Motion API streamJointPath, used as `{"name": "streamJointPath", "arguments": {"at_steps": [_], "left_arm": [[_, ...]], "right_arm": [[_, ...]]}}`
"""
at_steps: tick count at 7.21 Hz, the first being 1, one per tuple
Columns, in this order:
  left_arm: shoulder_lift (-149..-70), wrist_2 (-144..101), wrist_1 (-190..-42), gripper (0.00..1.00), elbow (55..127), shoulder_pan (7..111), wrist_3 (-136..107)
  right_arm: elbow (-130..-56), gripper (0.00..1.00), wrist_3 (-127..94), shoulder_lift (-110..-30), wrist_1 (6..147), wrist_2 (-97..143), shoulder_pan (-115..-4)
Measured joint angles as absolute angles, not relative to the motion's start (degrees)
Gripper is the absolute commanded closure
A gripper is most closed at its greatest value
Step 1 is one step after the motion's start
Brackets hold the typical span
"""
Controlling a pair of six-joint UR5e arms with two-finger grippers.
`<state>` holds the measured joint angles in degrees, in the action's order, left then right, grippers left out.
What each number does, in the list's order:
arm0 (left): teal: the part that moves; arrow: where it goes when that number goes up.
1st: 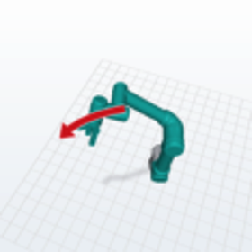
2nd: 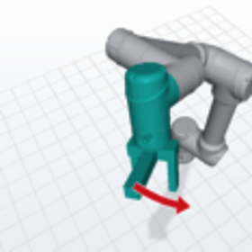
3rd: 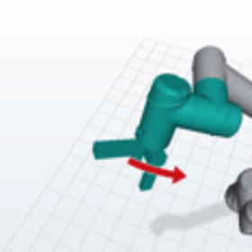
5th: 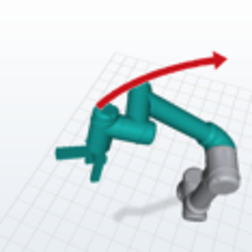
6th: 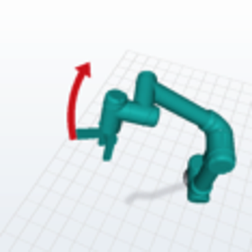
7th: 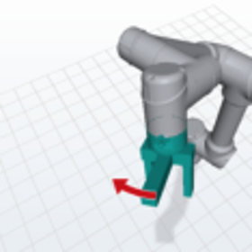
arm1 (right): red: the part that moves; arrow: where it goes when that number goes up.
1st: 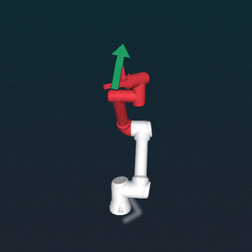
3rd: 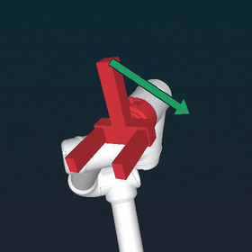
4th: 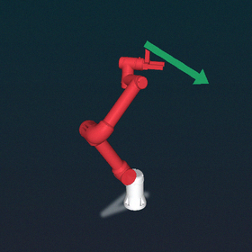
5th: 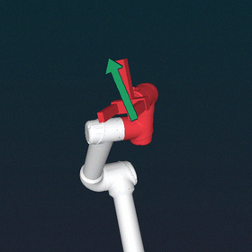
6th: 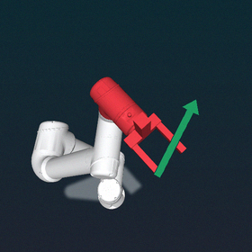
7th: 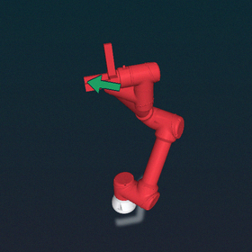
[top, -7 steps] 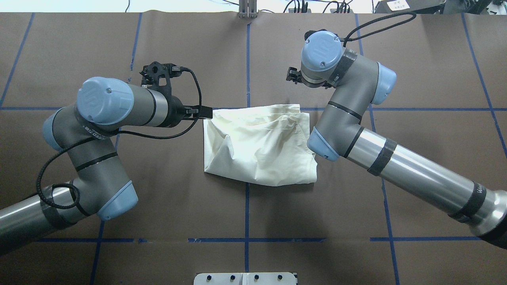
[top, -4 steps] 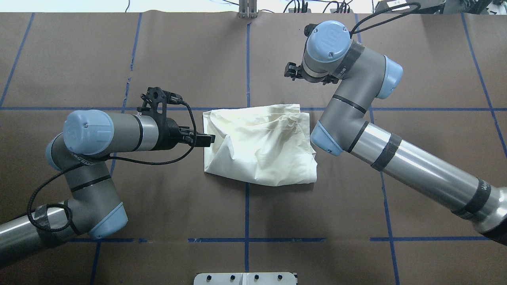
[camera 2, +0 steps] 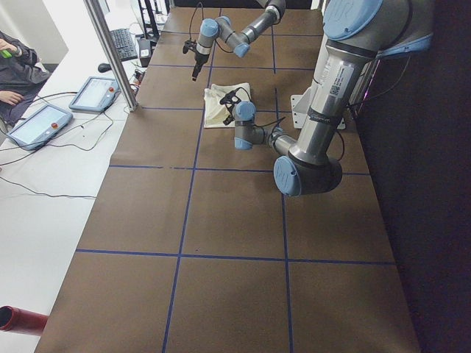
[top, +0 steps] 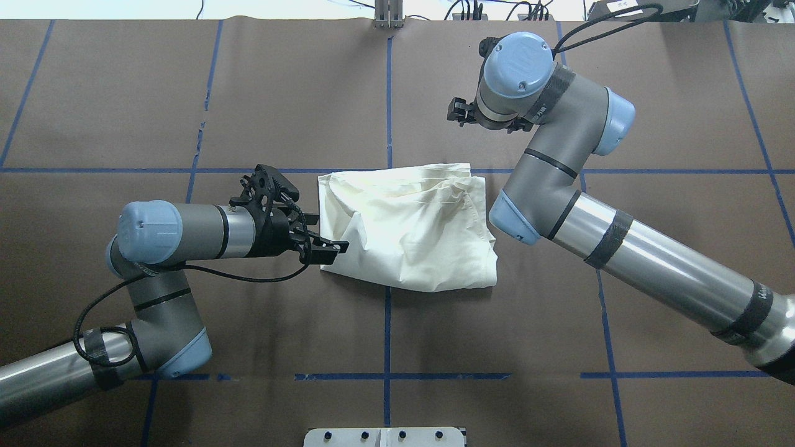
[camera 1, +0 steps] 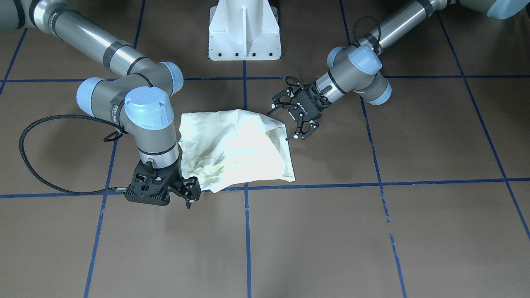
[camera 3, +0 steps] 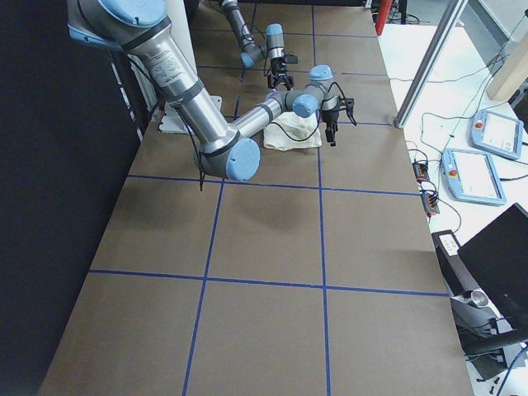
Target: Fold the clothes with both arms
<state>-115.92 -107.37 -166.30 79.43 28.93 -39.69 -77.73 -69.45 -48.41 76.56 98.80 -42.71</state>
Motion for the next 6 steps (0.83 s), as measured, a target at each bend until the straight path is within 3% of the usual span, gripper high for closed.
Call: {"name": "streamJointPath", "arguments": {"at_steps": [6], "left_arm": [[-117.74, -108.48, -172.43, 0.00, 76.57, 24.72, -39.31]], "right_arm": [[-79.75, 0.00, -69.52, -50.38, 76.55, 98.63, -42.71]]}}
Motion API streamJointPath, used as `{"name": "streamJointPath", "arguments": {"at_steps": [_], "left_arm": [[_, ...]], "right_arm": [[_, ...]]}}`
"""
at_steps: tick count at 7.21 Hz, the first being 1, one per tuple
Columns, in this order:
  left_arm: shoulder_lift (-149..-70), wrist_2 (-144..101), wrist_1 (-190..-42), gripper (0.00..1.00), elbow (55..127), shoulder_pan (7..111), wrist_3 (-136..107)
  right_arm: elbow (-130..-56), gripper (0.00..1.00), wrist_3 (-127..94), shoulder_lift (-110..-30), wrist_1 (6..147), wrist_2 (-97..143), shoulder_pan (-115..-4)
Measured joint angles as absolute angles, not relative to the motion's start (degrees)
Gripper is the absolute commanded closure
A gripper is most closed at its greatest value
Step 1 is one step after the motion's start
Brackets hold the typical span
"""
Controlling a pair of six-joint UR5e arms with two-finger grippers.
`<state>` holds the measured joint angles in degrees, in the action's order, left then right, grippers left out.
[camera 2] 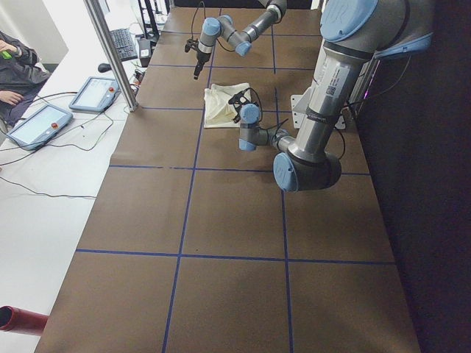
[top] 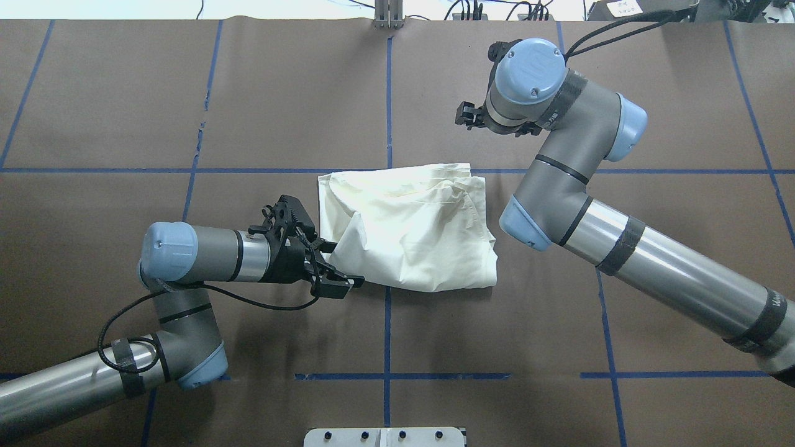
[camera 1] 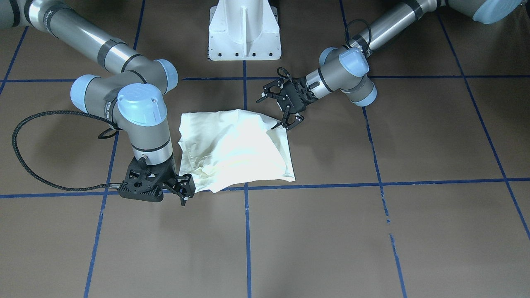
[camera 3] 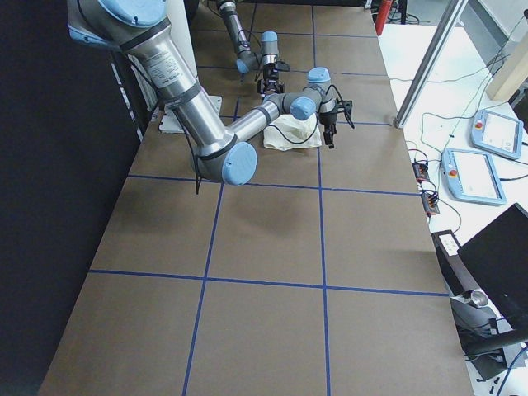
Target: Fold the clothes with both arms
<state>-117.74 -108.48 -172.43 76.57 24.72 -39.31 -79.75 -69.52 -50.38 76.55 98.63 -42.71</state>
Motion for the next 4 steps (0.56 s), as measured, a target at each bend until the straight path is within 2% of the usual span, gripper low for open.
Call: {"name": "streamJointPath", "arguments": {"at_steps": [4], "left_arm": [[-117.01, -108.82, -180.90, 0.00, 76.57, 21.91, -39.85]], "right_arm": [[-80.00, 0.00, -69.52, -50.70, 76.53, 98.43, -42.71]]}}
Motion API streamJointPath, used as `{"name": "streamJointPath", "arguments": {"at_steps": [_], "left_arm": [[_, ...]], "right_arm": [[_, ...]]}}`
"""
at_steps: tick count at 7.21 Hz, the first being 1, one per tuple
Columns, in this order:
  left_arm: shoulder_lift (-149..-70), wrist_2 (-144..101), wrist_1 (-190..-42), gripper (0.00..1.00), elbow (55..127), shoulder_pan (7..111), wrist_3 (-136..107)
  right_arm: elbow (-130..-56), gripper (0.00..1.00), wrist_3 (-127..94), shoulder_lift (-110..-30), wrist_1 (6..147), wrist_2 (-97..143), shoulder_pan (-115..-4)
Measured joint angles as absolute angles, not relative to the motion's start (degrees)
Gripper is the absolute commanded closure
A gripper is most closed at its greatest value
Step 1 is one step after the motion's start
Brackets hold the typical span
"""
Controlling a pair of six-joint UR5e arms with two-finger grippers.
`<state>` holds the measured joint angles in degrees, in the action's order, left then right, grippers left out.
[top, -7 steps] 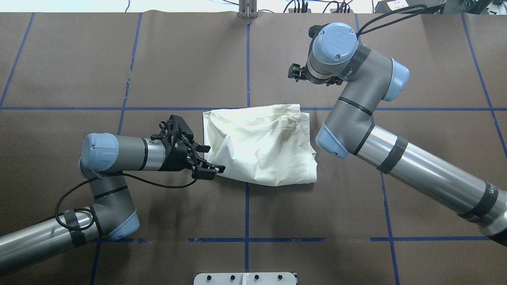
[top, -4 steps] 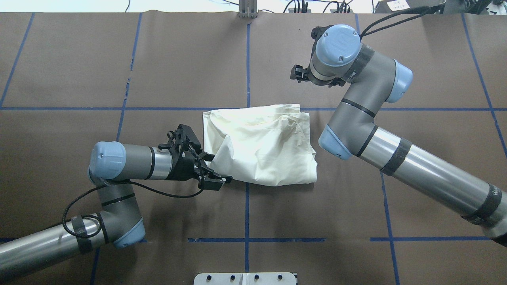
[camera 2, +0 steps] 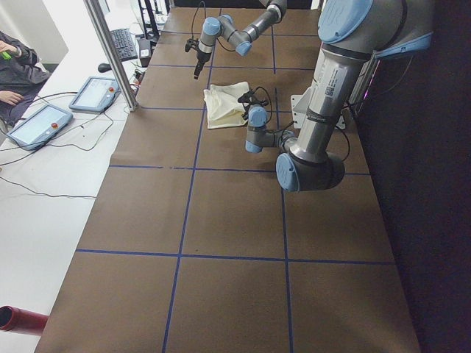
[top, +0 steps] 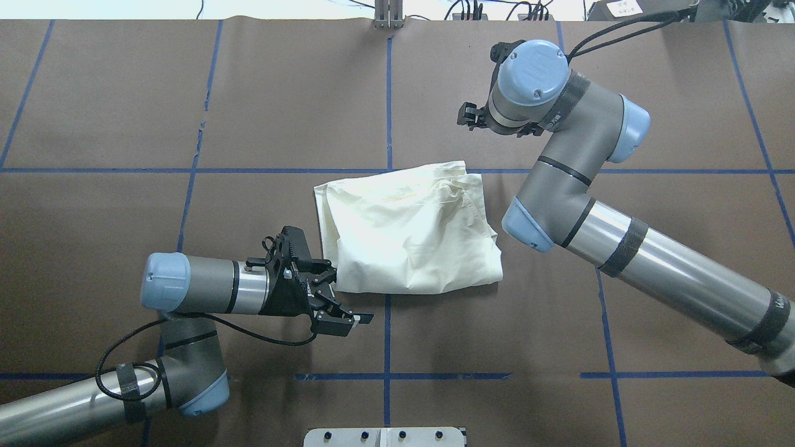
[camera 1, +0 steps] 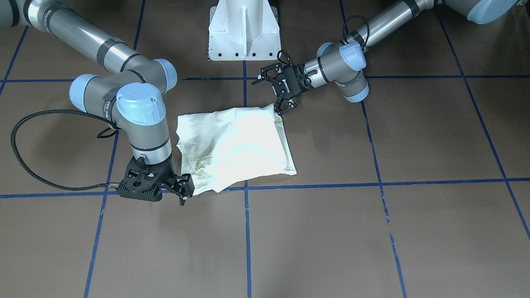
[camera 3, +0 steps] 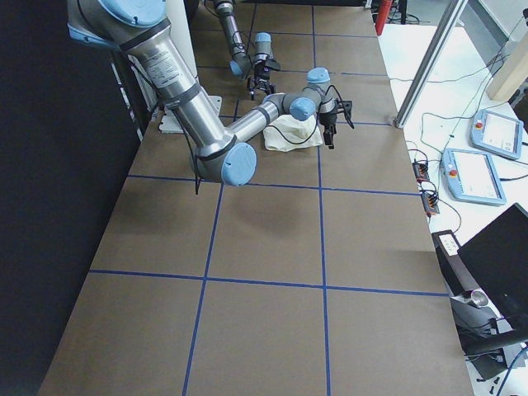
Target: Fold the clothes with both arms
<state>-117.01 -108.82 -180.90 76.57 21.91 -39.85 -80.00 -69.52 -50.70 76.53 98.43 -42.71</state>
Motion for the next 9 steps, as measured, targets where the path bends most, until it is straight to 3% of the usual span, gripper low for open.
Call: {"name": "streamJointPath", "arguments": {"at_steps": [6, 9], "left_arm": [[-110.82, -118.35, -185.47, 0.00, 79.96, 24.90, -48.01], [-109.92, -114.50, -184.89, 0.00, 85.43, 25.75, -70.63]], "right_arm": [[-80.06, 0.00, -69.52, -50.82, 76.45, 98.44, -42.71], [-80.28, 0.00, -69.52, -50.83, 76.39, 98.58, -42.71]]}}
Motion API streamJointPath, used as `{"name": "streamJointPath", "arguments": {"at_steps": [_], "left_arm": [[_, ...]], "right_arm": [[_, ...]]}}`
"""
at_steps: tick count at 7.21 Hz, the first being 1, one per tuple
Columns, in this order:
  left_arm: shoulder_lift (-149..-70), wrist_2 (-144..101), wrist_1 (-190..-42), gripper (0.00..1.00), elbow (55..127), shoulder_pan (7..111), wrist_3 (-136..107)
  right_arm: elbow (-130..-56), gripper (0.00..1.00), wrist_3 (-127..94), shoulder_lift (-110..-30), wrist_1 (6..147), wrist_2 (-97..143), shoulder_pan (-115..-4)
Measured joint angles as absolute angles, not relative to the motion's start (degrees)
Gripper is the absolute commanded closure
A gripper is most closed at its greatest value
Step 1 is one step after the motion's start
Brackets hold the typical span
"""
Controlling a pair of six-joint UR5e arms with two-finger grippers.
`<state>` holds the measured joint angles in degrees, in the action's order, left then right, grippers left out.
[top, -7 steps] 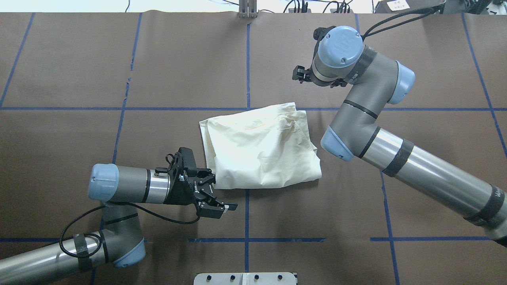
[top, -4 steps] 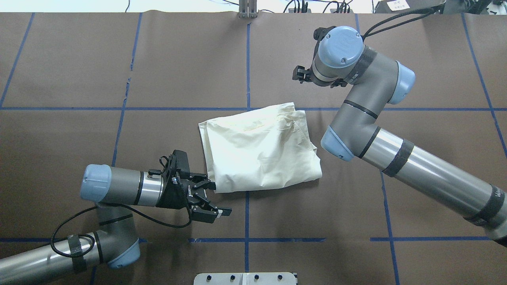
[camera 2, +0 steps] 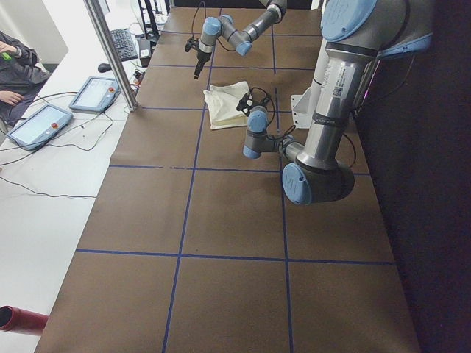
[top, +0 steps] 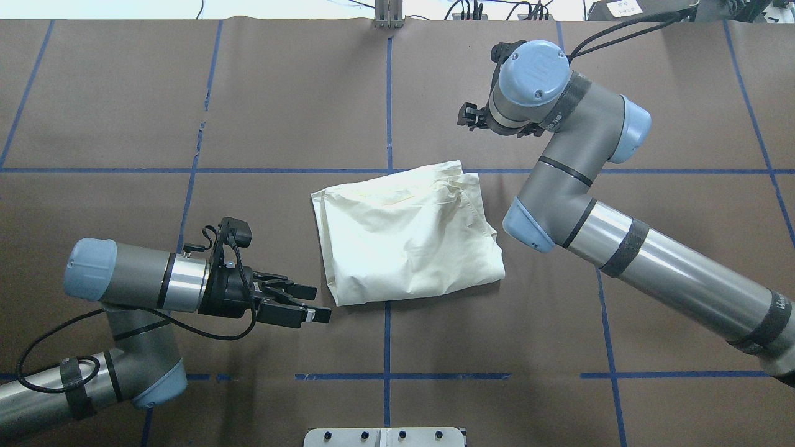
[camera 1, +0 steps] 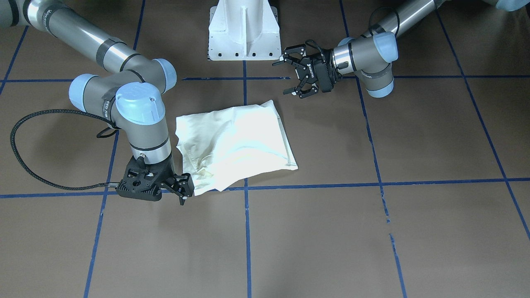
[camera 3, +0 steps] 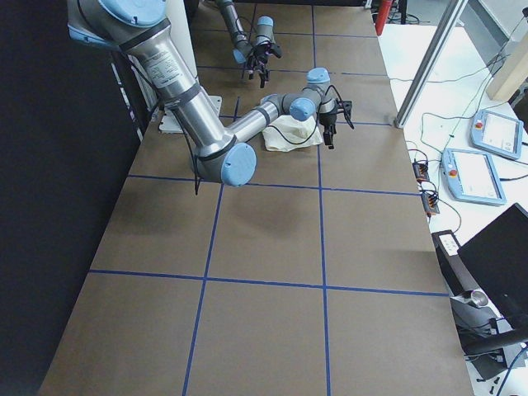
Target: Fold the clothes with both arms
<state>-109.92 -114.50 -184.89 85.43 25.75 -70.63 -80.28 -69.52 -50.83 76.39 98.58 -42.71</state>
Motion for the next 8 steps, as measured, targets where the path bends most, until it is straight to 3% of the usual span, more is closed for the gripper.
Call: {"name": "streamJointPath", "arguments": {"at_steps": [3, 8], "left_arm": [[-112.11, -98.81, -183.40, 0.00, 84.27, 22.41, -87.97], [-112.90, -90.59, -182.18, 0.00, 80.44, 16.83, -90.78]], "right_arm": [[-81.12, 0.00, -69.58, -51.15, 76.44, 98.56, -42.71], [-82.91, 0.00, -69.61, -52.66, 76.47, 98.58, -42.72]]}}
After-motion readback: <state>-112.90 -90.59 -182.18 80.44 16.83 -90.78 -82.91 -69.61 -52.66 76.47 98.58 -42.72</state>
